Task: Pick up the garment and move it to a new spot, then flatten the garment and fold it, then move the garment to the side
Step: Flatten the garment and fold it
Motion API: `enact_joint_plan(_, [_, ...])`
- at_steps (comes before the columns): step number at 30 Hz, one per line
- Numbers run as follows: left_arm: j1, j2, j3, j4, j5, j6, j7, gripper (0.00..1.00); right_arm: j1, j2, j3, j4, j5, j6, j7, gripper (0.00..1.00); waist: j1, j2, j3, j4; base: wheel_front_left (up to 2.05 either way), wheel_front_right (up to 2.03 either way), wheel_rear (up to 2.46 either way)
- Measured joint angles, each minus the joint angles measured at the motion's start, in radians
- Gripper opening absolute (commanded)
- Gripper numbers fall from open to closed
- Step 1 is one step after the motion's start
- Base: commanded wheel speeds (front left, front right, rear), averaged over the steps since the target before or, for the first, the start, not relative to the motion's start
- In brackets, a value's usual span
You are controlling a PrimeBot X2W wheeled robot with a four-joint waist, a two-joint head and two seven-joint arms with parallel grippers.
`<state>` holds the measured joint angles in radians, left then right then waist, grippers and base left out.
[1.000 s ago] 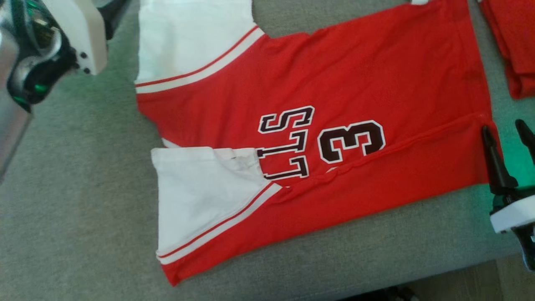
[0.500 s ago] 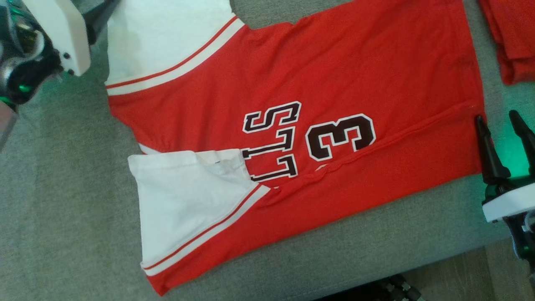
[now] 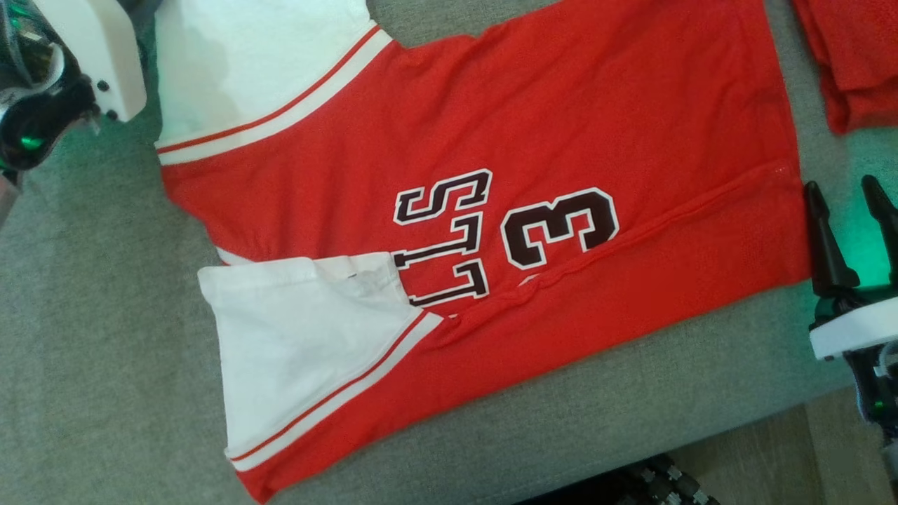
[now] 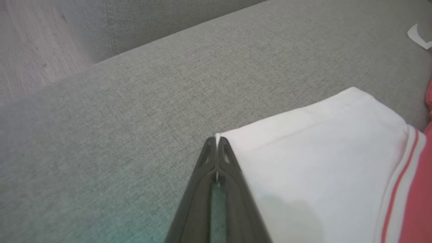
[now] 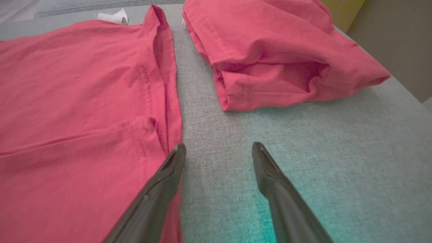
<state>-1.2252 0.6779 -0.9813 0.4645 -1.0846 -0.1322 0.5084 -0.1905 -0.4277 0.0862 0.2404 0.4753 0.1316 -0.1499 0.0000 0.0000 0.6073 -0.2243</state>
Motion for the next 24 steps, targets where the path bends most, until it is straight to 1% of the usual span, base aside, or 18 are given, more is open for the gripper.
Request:
enact_joint_plan(4, [-0.003,0.010,-0.041,-0.010,0.012,0.000,-0.059,0.00,-0.036,-0.003,0.012,-0.007,0.014,0.000,0.002,1.00,0.0000,0.0000,-0.003,0.003,0.00,0.00,0.00])
enact_joint_plan(7, [-0.023,0.010,-0.070,-0.017,0.021,0.000,-0.092,0.00,-0.103,-0.032,0.016,-0.025,0.013,0.000,0.032,1.00,0.0000,0.0000,-0.010,0.012,0.00,0.00,0.00])
enact_joint_plan(10, [-0.048,0.010,-0.094,-0.024,0.021,0.000,-0.121,0.00,-0.207,-0.070,0.057,-0.041,0.027,0.000,0.117,1.00,0.0000,0.0000,-0.016,0.025,0.00,0.00,0.00])
enact_joint_plan(14, [-0.062,0.009,-0.133,-0.038,0.021,0.000,-0.148,0.00,-0.353,-0.100,0.148,-0.027,0.079,0.000,0.260,1.00,0.0000,0.0000,-0.023,0.046,0.00,0.00,0.00])
enact_joint_plan(16, [-0.069,0.008,-0.154,-0.045,0.020,0.000,-0.160,0.00,-0.421,-0.124,0.191,0.006,0.093,0.000,0.327,1.00,0.0000,0.0000,-0.024,0.059,0.00,0.00,0.00])
enact_joint_plan(21, [-0.101,0.005,-0.197,-0.056,0.010,0.000,-0.177,0.00,-0.559,-0.154,0.278,0.101,0.162,0.000,0.470,1.00,0.0000,0.0000,-0.020,0.089,0.00,0.00,0.00])
enact_joint_plan(24, [-0.119,0.004,-0.223,-0.060,-0.001,0.000,-0.195,0.00,-0.614,-0.160,0.328,0.145,0.188,0.000,0.522,1.00,0.0000,0.0000,-0.017,0.104,0.00,0.00,0.00])
